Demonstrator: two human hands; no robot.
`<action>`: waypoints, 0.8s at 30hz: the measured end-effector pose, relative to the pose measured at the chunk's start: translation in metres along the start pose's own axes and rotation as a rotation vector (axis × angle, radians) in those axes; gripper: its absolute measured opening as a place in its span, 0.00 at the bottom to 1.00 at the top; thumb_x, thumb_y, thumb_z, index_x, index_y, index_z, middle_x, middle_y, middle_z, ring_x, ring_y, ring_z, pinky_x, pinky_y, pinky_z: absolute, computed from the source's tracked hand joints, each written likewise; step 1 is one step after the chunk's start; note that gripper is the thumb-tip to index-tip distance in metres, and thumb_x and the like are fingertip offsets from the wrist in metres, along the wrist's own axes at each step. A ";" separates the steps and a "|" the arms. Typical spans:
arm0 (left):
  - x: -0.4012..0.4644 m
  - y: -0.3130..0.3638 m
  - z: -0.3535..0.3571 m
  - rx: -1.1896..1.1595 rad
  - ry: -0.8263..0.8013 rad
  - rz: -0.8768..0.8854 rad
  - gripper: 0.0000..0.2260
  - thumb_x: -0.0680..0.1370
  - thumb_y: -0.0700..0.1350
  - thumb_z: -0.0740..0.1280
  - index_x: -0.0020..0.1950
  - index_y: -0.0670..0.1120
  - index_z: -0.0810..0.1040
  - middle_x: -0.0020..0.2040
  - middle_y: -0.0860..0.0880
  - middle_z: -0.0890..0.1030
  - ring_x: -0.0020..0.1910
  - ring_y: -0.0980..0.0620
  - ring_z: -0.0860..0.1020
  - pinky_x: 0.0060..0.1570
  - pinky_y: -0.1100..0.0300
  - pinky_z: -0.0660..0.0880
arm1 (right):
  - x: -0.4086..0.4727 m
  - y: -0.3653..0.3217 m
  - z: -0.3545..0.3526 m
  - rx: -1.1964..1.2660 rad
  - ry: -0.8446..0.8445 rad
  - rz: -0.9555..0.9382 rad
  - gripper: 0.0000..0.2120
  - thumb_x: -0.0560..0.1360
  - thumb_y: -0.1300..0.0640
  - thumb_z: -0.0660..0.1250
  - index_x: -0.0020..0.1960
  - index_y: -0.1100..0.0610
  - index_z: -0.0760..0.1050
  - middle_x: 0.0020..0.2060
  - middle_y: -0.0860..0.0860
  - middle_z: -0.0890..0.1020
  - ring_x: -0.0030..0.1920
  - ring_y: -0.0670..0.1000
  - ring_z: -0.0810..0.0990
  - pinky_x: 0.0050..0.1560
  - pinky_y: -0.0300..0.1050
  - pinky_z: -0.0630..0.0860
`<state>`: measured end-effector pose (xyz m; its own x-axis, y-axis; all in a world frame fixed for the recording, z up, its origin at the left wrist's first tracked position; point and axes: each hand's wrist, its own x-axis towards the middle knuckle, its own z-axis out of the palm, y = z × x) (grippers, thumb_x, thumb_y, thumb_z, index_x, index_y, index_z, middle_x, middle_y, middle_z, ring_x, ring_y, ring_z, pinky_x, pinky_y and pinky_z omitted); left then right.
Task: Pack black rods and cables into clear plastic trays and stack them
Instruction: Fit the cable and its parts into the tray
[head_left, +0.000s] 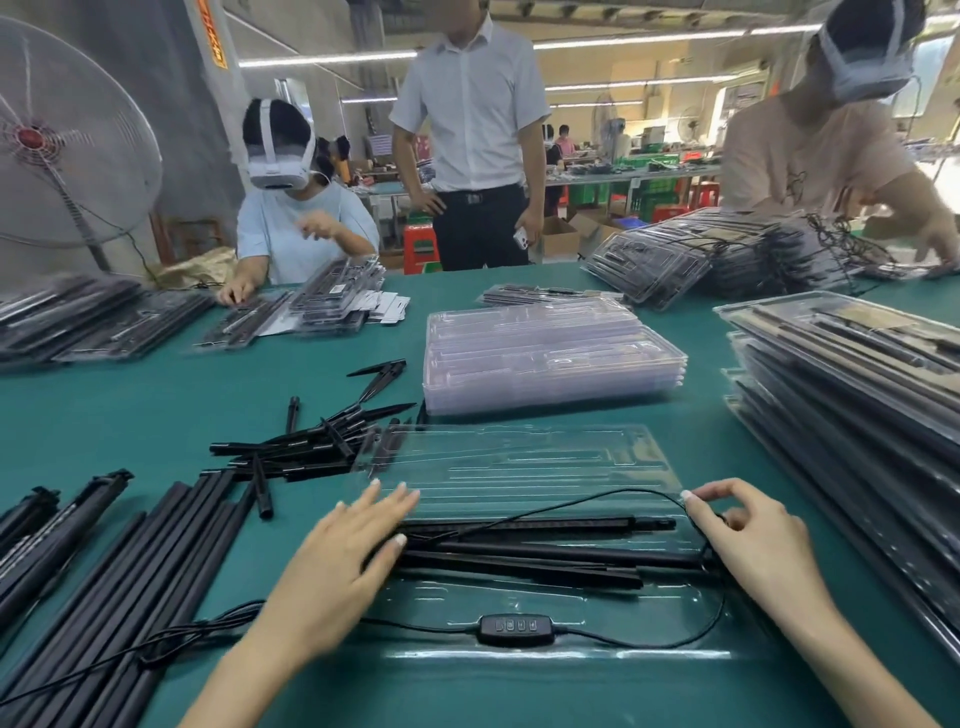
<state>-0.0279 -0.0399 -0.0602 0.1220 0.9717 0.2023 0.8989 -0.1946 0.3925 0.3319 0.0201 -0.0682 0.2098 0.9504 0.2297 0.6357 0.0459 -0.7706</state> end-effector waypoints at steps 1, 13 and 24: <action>0.001 -0.001 0.006 -0.002 -0.051 -0.012 0.19 0.81 0.56 0.51 0.71 0.68 0.52 0.72 0.69 0.52 0.74 0.67 0.43 0.73 0.66 0.40 | 0.000 0.000 0.000 -0.018 -0.009 -0.030 0.08 0.74 0.48 0.69 0.38 0.48 0.75 0.18 0.48 0.67 0.23 0.46 0.66 0.29 0.43 0.62; 0.001 0.006 0.007 -0.224 -0.112 -0.250 0.15 0.80 0.55 0.60 0.59 0.75 0.64 0.77 0.58 0.55 0.76 0.58 0.43 0.75 0.50 0.38 | -0.001 -0.007 0.004 -0.134 -0.180 -0.314 0.08 0.74 0.51 0.69 0.40 0.42 0.73 0.25 0.51 0.71 0.27 0.46 0.69 0.31 0.38 0.67; 0.003 0.017 0.016 -0.019 -0.116 -0.323 0.15 0.82 0.58 0.55 0.66 0.74 0.60 0.78 0.60 0.49 0.77 0.56 0.42 0.73 0.43 0.37 | -0.002 -0.006 -0.004 -0.343 -0.118 -0.217 0.05 0.74 0.49 0.67 0.42 0.42 0.72 0.25 0.44 0.74 0.32 0.44 0.74 0.31 0.41 0.68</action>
<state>-0.0056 -0.0383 -0.0674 -0.1198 0.9920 -0.0385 0.8908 0.1246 0.4369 0.3308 0.0170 -0.0614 -0.0296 0.9596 0.2798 0.8706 0.1623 -0.4644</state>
